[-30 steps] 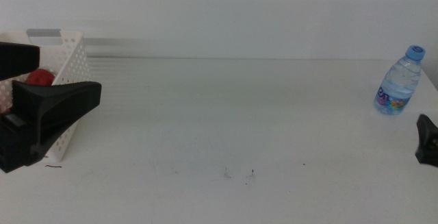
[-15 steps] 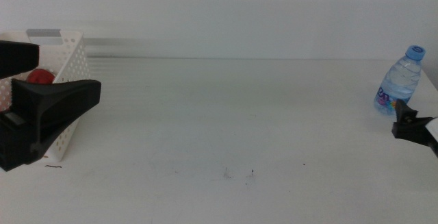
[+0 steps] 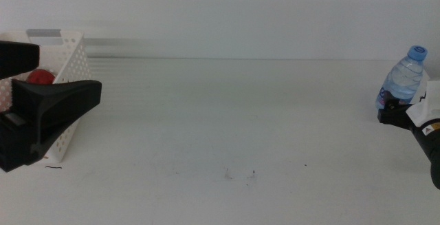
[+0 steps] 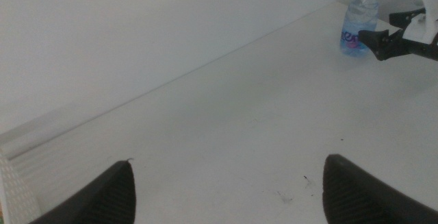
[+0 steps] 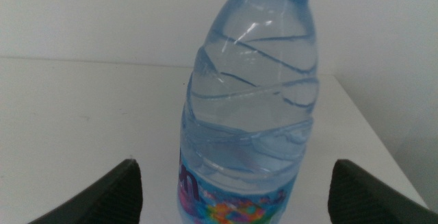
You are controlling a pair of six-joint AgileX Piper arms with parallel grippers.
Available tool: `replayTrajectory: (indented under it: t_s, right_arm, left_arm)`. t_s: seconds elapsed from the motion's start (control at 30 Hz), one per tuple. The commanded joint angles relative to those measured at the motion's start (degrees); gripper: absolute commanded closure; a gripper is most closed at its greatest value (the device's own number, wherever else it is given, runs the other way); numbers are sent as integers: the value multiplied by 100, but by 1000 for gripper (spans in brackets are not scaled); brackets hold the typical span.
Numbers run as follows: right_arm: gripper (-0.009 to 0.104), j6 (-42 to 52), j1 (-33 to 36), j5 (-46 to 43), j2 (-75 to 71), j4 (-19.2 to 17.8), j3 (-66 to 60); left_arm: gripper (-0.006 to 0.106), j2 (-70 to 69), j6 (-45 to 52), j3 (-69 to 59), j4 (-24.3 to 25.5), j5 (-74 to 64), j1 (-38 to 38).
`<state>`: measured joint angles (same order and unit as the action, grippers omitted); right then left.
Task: Use arms to grab the bottles and put them into the dustbin to the left of the table.
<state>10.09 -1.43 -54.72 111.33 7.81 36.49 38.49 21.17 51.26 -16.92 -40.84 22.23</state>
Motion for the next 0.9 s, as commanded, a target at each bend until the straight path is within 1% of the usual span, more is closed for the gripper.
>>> replayTrajectory:
  t_s: [0.0, 0.07, 0.17, 0.23, 0.87]
  right_arm:
    - [3, 68, -37, -66, 132, 74, 151]
    - [3, 68, -37, -66, 235, 140, 248]
    - [3, 129, -37, -79, 361, 357, 373]
    - [3, 129, -37, -79, 458, 437, 481]
    - [3, 138, -37, -47, 1090, 437, 1518]
  left_arm:
    - [7, -22, -5, -30, -34, 81, 10]
    - [7, -22, -5, -30, -21, 81, 10]
    - [7, -22, -5, -30, -21, 81, 10]
    - [7, -22, -5, -30, -21, 81, 10]
    - [7, -22, -5, -30, -46, 129, 10]
